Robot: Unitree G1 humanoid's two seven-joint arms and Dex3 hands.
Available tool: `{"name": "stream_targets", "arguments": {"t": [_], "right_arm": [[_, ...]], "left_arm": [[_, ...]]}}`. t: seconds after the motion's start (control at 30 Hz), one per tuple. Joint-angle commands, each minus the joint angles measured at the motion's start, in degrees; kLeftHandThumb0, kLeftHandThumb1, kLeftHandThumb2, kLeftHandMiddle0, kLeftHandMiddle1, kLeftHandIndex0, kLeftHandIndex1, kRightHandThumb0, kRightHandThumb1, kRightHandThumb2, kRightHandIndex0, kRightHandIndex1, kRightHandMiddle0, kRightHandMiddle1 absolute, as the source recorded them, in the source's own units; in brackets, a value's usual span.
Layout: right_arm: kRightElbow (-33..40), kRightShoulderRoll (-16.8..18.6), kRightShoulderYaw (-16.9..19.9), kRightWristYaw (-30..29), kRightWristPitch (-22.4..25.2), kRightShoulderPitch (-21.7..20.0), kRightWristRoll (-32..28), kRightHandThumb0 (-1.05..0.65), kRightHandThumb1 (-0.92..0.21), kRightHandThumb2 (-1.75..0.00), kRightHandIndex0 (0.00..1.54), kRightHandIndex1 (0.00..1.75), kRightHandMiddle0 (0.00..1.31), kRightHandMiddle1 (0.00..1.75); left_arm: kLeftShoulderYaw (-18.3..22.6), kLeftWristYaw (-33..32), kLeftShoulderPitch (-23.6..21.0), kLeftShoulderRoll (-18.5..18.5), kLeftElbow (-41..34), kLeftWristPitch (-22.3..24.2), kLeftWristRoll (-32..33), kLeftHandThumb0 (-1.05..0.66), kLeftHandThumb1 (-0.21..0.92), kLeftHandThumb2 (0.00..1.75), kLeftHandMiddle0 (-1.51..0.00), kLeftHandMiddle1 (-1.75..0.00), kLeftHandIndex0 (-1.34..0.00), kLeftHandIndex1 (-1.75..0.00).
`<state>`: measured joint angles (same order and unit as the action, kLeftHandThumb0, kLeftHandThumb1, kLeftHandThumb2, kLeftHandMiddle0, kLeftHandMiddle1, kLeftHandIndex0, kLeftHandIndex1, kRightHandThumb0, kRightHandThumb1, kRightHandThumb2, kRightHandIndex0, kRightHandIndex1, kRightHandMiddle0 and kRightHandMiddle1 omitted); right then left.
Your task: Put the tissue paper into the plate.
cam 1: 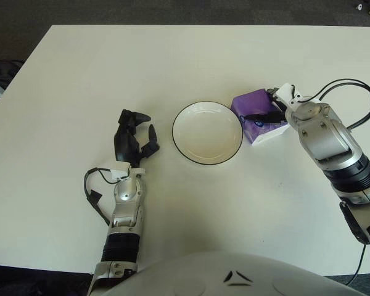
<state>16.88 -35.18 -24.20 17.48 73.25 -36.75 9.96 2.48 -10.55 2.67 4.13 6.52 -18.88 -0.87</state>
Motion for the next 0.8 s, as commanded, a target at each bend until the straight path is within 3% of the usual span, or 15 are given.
{"name": "stream_targets", "arguments": {"t": [0.0,0.1,0.17,0.37,0.53,0.77], "right_arm": [[-0.6,-1.0,-0.5,-1.4,-2.1,1.4,1.7,-0.84,-0.69,-0.13,0.0,0.0,0.0,0.0],[-1.2,-1.9,-2.1,-2.6,-4.5,2.1,4.1,-0.78,-0.65,-0.18,0.0,0.0,0.0,0.0],[-1.7,-2.7,-3.1,-3.3,-6.8,2.7,6.1,-0.71,-0.49,-0.49,0.0,0.0,0.0,0.0],[-4.6,-5.0,-3.7,-6.2,-19.3,6.1,11.9,-0.59,-0.31,-0.85,0.0,0.0,0.0,0.06],[-11.0,-6.2,-1.7,-9.1,-33.0,9.0,14.5,-0.54,-0.29,-0.92,0.0,0.0,0.0,0.22],[-14.1,-6.2,-1.1,-8.7,-40.1,9.6,19.7,-0.55,-0.27,-0.94,0.0,0.0,0.0,0.28]], "left_arm": [[-0.4,-0.5,4.9,1.0,4.3,1.6,-1.2,-0.43,0.48,1.12,-0.63,-1.45,-0.48,-1.75],[-0.4,-0.6,5.0,1.1,4.2,1.5,-1.0,-0.42,0.48,1.11,-0.63,-1.45,-0.48,-1.75],[-0.4,-0.6,5.1,1.1,4.2,1.6,-0.9,-0.42,0.49,1.11,-0.63,-1.45,-0.47,-1.75],[-0.3,-0.8,5.1,1.2,4.2,1.7,-0.8,-0.42,0.5,1.1,-0.63,-1.45,-0.47,-1.75],[-0.2,-0.5,5.2,1.2,4.0,1.7,-0.4,-0.42,0.5,1.1,-0.64,-1.45,-0.47,-1.75],[0.0,-0.6,5.2,1.2,3.8,1.7,-0.6,-0.42,0.49,1.11,-0.64,-1.45,-0.47,-1.75]]}}
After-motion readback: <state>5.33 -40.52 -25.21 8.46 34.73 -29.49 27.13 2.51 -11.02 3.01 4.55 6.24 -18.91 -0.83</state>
